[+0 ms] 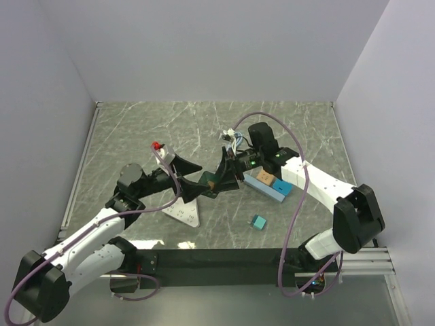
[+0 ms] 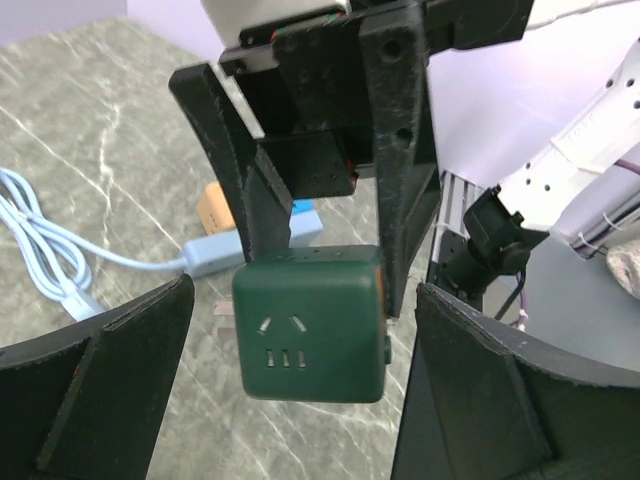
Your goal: Insert the plug
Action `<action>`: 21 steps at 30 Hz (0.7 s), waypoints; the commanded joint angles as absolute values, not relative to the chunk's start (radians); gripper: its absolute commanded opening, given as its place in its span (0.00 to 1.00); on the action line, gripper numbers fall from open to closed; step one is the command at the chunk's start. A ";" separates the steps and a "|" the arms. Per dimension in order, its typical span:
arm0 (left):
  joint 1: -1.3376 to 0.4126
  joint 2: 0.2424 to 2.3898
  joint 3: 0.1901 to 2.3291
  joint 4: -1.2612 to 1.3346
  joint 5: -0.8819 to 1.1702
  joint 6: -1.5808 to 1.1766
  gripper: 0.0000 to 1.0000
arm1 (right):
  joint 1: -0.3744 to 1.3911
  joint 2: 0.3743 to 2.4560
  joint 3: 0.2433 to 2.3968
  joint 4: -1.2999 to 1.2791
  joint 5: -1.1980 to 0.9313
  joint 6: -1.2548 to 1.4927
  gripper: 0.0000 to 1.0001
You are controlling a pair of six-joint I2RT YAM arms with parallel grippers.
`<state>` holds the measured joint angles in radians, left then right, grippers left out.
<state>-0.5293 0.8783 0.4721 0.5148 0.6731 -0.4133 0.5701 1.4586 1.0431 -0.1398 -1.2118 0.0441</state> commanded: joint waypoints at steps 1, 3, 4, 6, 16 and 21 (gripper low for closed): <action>-0.525 0.896 0.520 0.519 0.715 -0.433 0.98 | 0.581 1.416 1.058 -0.135 -1.266 -0.020 0.00; -0.525 0.914 0.531 0.508 0.716 -0.434 0.98 | 0.580 1.408 1.060 -0.149 -1.264 -0.032 0.00; -0.525 0.926 0.537 0.506 0.719 -0.437 0.98 | 0.580 1.401 1.063 -0.155 -1.261 -0.035 0.00; -0.525 0.937 0.540 0.514 0.733 -0.448 0.98 | 0.581 1.396 1.066 -0.161 -1.253 -0.038 0.00; -0.525 0.973 0.545 0.520 0.768 -0.456 0.76 | 0.581 1.402 1.077 -0.167 -1.238 -0.037 0.00; -0.525 0.991 0.545 0.525 0.796 -0.456 0.41 | 0.578 1.399 1.098 -0.187 -1.186 -0.048 0.00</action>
<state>-0.5285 0.9756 0.5095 0.4992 0.7654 -0.4633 0.5735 1.4403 1.0454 -0.1917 -1.1835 -0.0334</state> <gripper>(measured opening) 0.551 0.681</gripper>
